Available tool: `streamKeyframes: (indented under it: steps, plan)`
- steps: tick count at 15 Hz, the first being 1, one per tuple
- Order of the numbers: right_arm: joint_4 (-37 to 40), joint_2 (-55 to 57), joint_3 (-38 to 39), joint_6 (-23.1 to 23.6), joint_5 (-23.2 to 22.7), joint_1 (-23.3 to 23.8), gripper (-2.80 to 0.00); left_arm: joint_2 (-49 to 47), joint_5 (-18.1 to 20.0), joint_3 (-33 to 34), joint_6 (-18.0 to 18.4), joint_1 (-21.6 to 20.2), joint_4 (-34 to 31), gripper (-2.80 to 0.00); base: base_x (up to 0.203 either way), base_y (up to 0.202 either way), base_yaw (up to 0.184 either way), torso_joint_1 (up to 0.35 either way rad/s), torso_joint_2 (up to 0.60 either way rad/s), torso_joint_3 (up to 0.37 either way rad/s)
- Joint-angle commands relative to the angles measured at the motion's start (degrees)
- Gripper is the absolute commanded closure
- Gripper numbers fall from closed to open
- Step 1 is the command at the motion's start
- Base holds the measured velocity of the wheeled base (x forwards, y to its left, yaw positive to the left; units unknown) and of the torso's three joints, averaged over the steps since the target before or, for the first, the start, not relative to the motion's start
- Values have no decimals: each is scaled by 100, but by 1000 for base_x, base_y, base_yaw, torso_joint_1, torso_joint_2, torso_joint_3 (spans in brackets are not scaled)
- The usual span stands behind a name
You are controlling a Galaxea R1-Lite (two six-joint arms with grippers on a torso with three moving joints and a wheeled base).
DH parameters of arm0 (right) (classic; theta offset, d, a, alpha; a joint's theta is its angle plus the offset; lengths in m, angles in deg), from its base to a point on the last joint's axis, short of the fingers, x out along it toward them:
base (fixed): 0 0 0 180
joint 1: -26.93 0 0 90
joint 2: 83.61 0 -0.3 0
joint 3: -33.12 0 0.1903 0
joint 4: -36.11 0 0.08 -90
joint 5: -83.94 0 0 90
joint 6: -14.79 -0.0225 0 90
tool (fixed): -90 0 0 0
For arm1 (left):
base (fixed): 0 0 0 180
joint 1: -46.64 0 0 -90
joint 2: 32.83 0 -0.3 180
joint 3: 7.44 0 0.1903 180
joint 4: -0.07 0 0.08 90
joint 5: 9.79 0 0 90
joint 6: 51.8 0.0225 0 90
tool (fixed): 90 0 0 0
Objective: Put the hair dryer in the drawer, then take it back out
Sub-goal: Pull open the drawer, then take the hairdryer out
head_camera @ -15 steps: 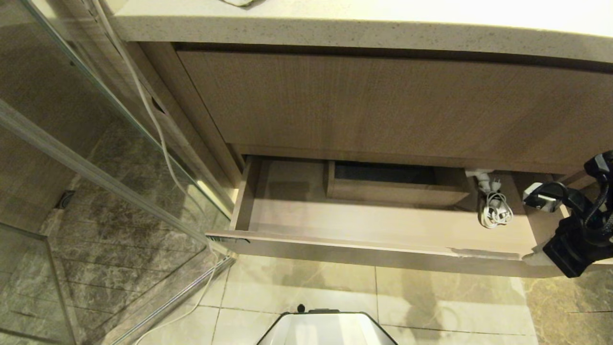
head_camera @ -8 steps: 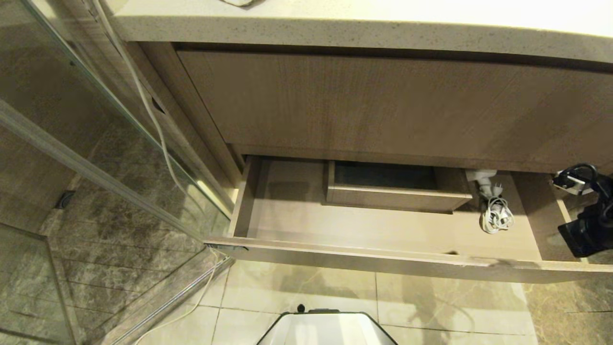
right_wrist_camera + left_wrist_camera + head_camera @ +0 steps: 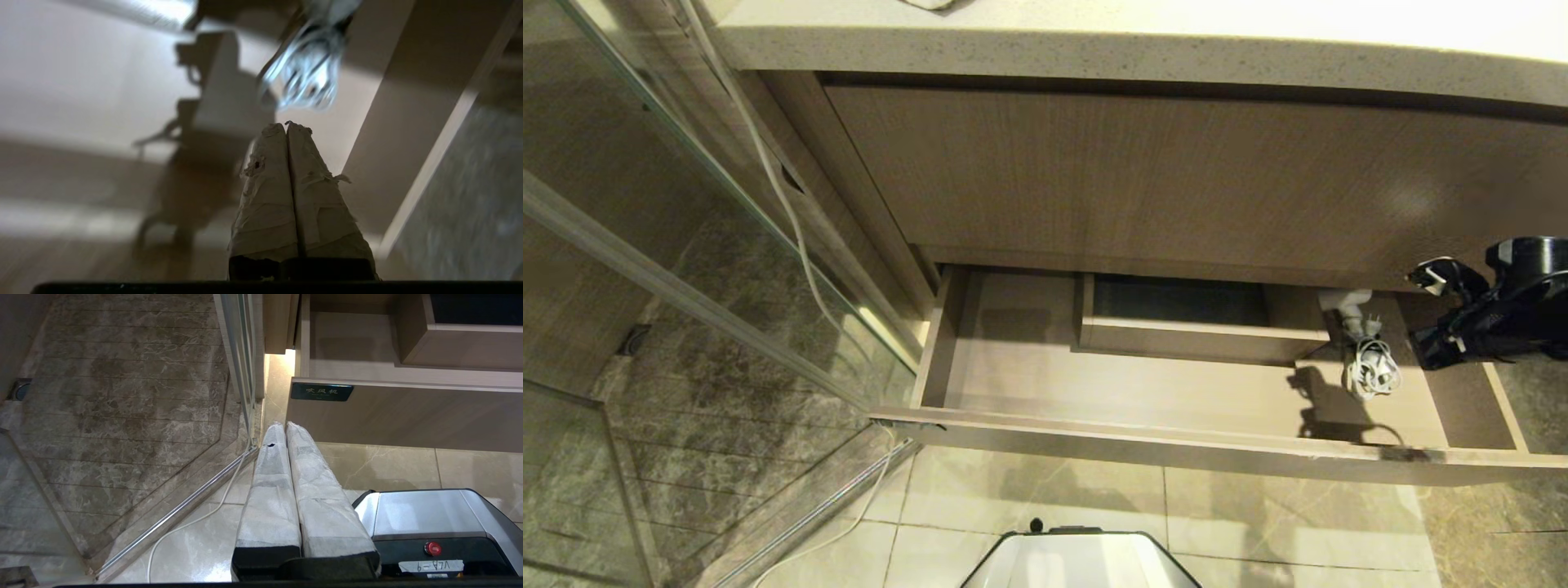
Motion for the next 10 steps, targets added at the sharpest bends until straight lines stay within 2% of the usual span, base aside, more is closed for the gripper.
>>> streamKeyframes:
  steps: [1,2,3,6,10]
  plan:
    - [-247,1150,-774,22,35,143,0,2,0,1,-2,0,1,0,0,0,0,0,0,0]
    - [-462,1324,-884,41,71,199,0,0,0,4,-2,0,1,0,0,0,0,0,0,0]
    - [-634,1469,-949,55,201,220,-280,3,0,3,-2,0,1,0,0,0,0,0,0,0]
    - [-720,1801,-1114,21,438,234,-280,9,0,0,-2,0,1,0,0,0,0,0,0,0]
    - [-851,2162,-1343,-94,422,328,-280,8,0,7,-2,0,1,0,0,0,0,0,0,0]
